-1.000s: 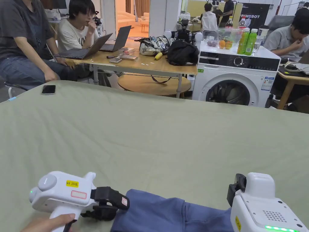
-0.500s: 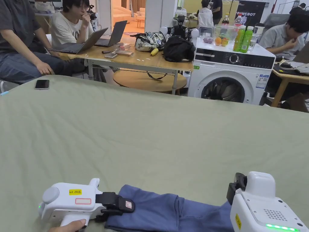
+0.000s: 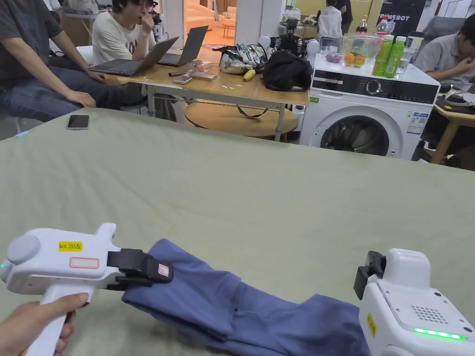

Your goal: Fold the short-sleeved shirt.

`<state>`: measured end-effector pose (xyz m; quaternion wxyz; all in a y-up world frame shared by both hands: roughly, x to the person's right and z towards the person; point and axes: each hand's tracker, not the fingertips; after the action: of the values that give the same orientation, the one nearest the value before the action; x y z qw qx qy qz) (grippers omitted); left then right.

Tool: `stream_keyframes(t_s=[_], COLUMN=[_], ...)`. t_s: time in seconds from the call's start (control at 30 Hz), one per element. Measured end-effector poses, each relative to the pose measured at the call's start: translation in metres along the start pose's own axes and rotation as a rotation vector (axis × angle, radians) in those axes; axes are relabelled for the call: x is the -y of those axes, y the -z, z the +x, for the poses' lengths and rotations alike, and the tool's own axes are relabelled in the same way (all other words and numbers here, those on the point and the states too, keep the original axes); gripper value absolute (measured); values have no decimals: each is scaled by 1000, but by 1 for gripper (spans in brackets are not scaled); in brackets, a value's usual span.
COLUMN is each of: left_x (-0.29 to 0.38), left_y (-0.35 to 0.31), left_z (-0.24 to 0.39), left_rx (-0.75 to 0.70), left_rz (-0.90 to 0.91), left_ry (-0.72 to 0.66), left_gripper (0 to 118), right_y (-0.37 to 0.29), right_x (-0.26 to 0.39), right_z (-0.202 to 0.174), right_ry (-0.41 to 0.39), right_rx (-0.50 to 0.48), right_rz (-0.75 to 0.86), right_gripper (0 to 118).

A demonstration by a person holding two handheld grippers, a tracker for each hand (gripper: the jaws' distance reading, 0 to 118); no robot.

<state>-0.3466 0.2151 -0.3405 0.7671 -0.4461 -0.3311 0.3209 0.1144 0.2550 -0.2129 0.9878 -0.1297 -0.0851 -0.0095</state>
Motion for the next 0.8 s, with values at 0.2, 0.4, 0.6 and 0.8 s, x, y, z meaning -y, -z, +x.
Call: stream_keyframes(t_s=[0.2, 0.4, 0.6, 0.8], left_x=[-7, 0, 6, 15], left_y=[-25, 3, 56, 121], left_z=[24, 74, 118, 153], left_rx=[-122, -156, -164, -172], left_rz=[34, -7, -95, -196], left_ry=[23, 61, 120, 176], left_gripper=[5, 5, 5, 5], right_y=[4, 1, -6, -13], right_x=[-1, 1, 1, 3], right_z=[-8, -7, 7, 24], right_ry=[-6, 0, -6, -1], right_rx=[-28, -28, -6, 26], right_rz=[-3, -11, -15, -23], right_gripper=[0, 0, 0, 0])
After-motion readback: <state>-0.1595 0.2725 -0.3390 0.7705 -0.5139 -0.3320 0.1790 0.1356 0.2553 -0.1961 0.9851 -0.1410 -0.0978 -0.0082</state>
